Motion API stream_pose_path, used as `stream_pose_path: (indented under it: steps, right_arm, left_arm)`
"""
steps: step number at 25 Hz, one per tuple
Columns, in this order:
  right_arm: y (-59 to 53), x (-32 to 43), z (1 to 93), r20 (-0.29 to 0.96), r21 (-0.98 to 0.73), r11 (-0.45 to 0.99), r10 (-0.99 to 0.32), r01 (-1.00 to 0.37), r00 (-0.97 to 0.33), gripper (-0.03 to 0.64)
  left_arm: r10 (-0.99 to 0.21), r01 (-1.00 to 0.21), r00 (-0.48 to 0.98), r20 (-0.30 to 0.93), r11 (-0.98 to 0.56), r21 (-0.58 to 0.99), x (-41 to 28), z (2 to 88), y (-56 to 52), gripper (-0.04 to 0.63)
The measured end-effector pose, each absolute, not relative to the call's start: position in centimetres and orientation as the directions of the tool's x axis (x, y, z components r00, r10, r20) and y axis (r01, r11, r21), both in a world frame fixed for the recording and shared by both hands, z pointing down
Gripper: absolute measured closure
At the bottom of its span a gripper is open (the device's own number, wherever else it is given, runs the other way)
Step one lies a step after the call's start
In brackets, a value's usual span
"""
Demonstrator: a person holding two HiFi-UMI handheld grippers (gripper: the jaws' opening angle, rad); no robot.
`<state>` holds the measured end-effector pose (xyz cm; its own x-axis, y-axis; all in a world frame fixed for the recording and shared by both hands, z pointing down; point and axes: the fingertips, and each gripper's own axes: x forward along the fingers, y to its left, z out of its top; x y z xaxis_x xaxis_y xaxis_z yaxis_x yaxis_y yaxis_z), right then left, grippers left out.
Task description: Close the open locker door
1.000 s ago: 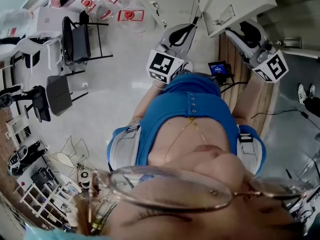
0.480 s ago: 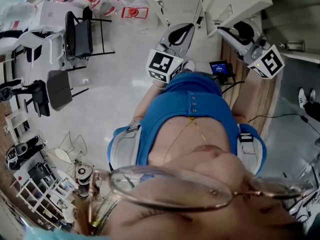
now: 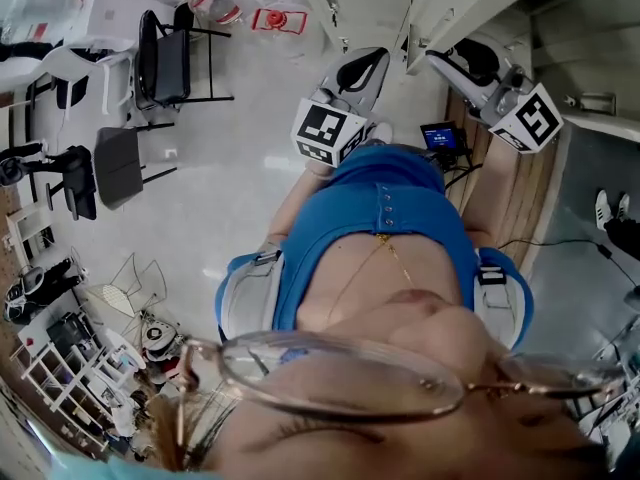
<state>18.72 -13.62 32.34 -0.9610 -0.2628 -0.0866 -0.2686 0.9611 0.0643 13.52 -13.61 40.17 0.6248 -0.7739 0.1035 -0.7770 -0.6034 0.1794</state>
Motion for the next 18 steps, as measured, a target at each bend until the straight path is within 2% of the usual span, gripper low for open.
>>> stream_pose_path:
  steps: [11,18]
  right_arm:
    - [-14.0,14.6,33.2,-0.08,0.059,0.959,-0.271,-0.276,-0.959,0.494]
    - [-14.8,10.6,33.0,-0.064,0.054,0.95,-0.304,-0.307,-0.951,0.495]
  left_arm:
    - [-0.82,-0.819,0.564,0.1,-0.54,0.192,9.4,41.2,-13.6,0.595]
    - [-0.811,-0.81,0.578,0.088,-0.557,0.184,5.6,40.6,-15.5,0.595]
